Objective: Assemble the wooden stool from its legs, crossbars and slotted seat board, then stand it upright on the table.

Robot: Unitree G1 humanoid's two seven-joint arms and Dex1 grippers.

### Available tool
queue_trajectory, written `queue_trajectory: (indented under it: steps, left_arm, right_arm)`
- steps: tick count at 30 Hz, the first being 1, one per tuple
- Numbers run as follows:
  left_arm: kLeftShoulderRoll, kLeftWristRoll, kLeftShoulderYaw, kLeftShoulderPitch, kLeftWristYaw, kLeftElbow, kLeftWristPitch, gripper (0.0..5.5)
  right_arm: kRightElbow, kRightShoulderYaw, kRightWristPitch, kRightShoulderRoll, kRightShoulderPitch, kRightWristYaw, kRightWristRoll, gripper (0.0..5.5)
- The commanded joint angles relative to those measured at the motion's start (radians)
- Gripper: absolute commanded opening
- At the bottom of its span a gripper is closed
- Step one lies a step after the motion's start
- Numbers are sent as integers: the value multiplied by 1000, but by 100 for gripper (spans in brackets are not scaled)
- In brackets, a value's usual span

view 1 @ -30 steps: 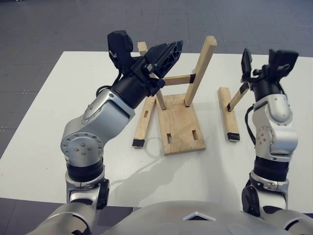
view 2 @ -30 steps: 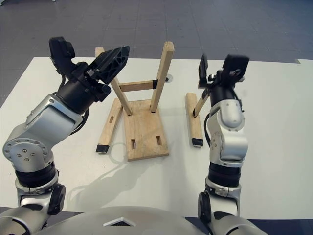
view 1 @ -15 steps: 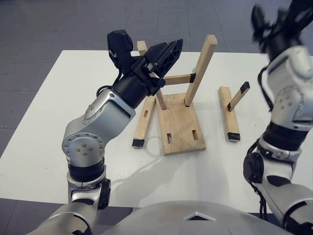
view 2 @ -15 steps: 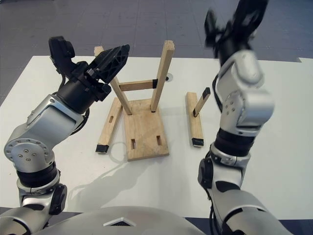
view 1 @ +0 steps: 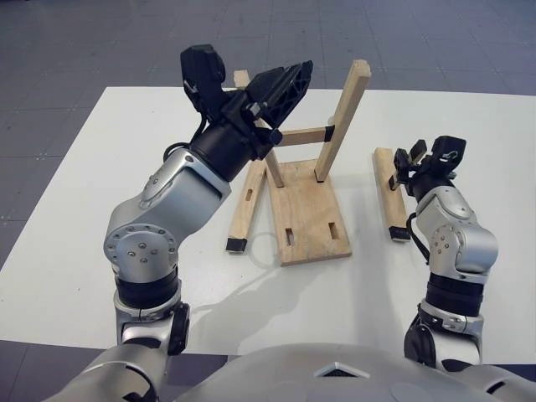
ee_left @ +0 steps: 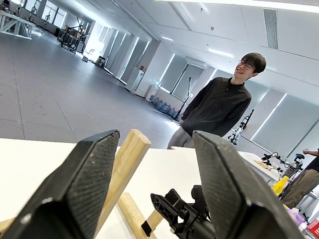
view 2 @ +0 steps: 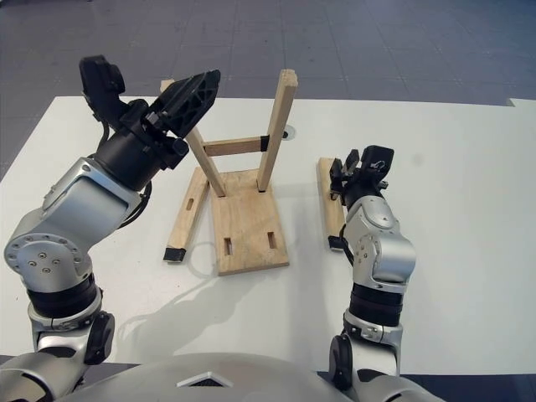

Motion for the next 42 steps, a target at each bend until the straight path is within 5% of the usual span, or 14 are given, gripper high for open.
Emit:
queue_trajectory:
  steps: [1, 7, 13, 21, 31, 42]
  left_arm:
    - [-16, 18, -15, -2, 8, -1, 5, 274]
    - [-33, 31, -15, 15, 17, -19, -1, 274]
    - [-35, 26, -11, 17, 18, -21, 9, 274]
    - [-22, 9, -5, 6, 17, -16, 20, 274]
    - [-11, -18, -1, -20, 11, 7, 26, 274]
    - [-55, 18, -24, 9, 30, -13, 7, 274]
  right_arm:
    - [-53, -12, 26, -6, -80, -5, 23, 342]
    - [107, -10, 36, -85, -384, 49, 37, 342]
    - [306, 15, -58, -116, -357, 102, -3, 342]
    - [42, -69, -50, -181, -626, 24, 21, 342]
    - [443, -17, -232, -70, -195, 69, -35, 342]
    - [38, -79, -198, -114, -382, 28, 84, 342]
